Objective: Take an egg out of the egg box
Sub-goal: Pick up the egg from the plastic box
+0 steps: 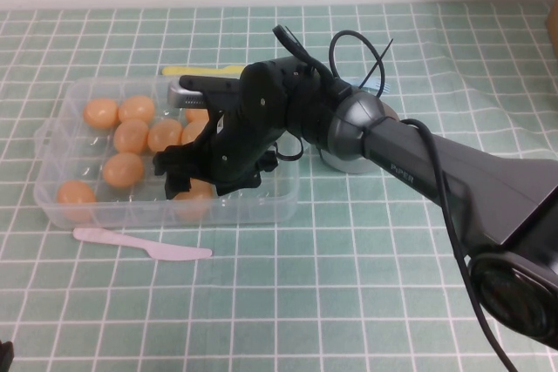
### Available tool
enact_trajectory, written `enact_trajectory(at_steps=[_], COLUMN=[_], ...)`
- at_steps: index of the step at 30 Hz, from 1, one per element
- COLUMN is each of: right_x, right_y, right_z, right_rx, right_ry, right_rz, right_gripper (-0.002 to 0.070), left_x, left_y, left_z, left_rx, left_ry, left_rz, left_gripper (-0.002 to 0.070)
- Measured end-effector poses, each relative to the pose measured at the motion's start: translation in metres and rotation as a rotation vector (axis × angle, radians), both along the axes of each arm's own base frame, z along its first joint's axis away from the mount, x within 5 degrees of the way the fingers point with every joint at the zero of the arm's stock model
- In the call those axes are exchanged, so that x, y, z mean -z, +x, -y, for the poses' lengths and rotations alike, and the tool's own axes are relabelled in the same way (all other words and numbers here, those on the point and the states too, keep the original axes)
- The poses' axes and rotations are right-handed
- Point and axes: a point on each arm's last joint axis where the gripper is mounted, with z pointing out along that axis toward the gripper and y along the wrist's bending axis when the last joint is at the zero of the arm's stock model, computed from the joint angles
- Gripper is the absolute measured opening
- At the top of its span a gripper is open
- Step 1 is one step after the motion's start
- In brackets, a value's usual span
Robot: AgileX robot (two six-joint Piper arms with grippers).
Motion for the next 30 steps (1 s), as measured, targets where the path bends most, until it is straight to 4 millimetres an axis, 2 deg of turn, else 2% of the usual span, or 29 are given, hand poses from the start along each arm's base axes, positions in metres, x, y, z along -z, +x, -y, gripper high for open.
enact_trajectory(at_steps=[15, 18, 24, 30], right_x=[0.0063, 0.0063, 0.0076, 0.0076], right_y=[0.0013, 0.0014, 0.0015, 0.0014], right_z=[-0.0016, -0.0015, -0.0015, -0.0016], right_rx=[0.005, 0.003, -0.025, -0.035], right_ry=[0.005, 0.003, -0.008, -0.009], right_rz=[-0.005, -0.002, 0.014, 0.019], right_gripper=[0.0550, 0.0517, 0.0387, 0.0386], left_x=[0.0000, 0.0000, 0.0000, 0.0000], left_y=[0.0000, 0.0000, 0.0000, 0.0000], left_z=[0.0000, 0.0000, 0.0000, 0.0000], left_rx=[0.000, 0.000, 0.000, 0.000], left_ry=[0.000, 0.000, 0.000, 0.000], left_rz=[0.000, 0.000, 0.000, 0.000], left_gripper=[-0.0003, -0.0003, -0.0003, -0.0003])
